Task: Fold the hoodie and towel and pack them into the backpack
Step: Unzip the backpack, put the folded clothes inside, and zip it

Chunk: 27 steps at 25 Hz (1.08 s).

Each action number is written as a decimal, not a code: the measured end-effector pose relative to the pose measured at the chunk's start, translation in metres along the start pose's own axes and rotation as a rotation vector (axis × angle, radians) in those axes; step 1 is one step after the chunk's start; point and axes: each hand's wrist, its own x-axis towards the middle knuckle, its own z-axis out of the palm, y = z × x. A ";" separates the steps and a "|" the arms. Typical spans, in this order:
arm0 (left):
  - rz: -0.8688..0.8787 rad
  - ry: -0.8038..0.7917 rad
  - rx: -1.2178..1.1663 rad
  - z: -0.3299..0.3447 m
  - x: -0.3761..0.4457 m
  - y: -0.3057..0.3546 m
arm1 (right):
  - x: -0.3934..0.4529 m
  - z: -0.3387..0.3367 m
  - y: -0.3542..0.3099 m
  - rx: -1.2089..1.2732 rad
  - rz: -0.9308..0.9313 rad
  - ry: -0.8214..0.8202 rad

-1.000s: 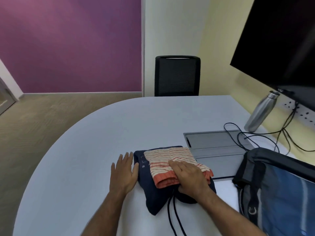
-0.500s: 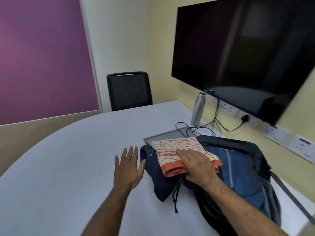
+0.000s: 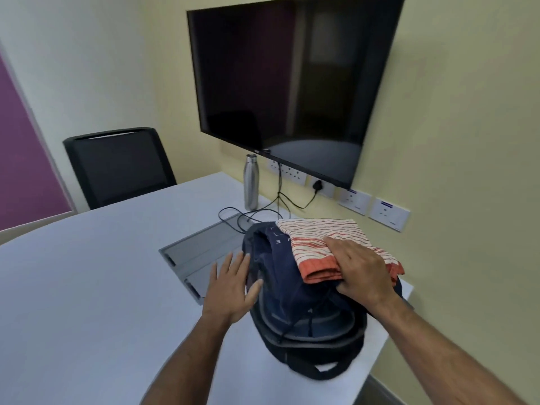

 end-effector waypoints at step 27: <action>0.223 0.017 0.187 0.013 0.071 0.140 | -0.199 -0.049 0.090 -0.051 0.425 0.058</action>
